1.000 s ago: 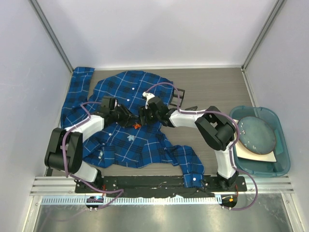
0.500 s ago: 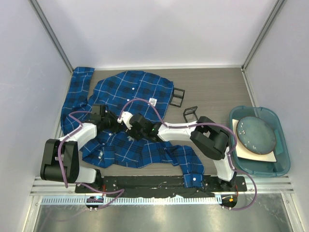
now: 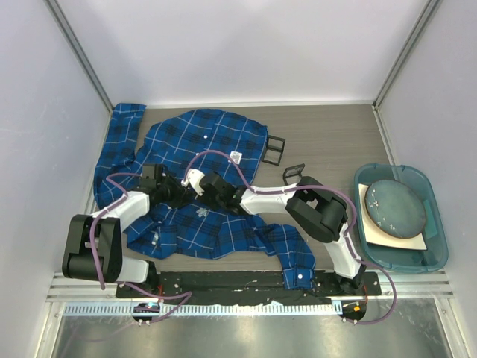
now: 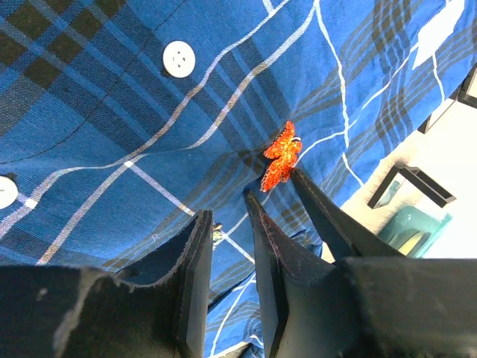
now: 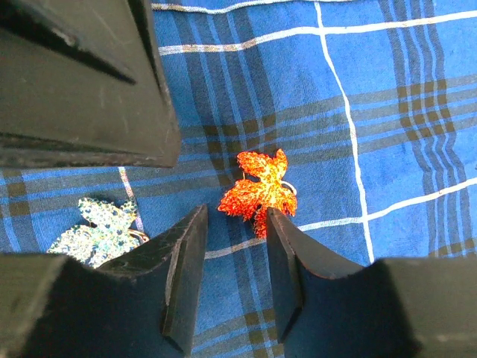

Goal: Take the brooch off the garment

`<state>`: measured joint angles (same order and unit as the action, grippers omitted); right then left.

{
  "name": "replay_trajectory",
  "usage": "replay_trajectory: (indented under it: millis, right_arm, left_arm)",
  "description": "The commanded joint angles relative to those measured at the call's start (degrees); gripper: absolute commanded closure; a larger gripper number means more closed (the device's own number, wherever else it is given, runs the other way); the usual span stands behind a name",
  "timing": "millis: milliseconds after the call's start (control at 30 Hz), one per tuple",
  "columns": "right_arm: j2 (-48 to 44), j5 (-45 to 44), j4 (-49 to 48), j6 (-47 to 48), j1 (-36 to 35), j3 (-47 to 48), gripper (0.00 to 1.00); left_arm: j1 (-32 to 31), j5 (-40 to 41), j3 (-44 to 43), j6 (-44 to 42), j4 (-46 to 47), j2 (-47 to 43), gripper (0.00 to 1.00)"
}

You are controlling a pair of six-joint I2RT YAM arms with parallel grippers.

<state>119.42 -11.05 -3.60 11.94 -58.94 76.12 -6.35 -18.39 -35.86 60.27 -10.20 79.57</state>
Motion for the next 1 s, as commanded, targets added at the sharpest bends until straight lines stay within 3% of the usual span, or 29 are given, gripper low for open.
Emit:
replay_trajectory:
  millis: [0, 233, 633, 733, 800, 967]
  right_arm:
    - [1.3, 1.9, -2.6, -0.7, 0.9, 0.6, 0.57]
    - [1.7, 4.3, -3.5, -6.4, 1.7, 1.0, 0.83]
    - [-0.1, 2.7, -6.2, -17.4, 2.2, -1.1, 0.97]
    - [-0.8, 3.6, -6.5, -16.7, 2.2, -1.6, 0.95]
    - [-1.4, 3.4, -6.4, -16.1, 2.2, -1.8, 0.85]
    - [-4.8, 2.4, -5.5, -14.1, 2.7, -2.1, 0.75]
  left_arm:
    - [0.4, 1.3, 0.7, -1.7, -0.5, -1.2, 0.68]
    - [0.4, 3.1, -0.4, -3.6, -3.2, -3.3, 0.68]
    - [0.4, 4.4, -1.9, -5.2, -5.4, -6.3, 0.67]
    - [0.4, 3.8, -2.1, -5.2, -5.0, -5.7, 0.67]
    - [0.4, 2.8, -2.2, -4.8, -4.4, -5.2, 0.66]
    - [0.3, 0.1, -2.6, -3.9, -2.0, -2.0, 0.66]
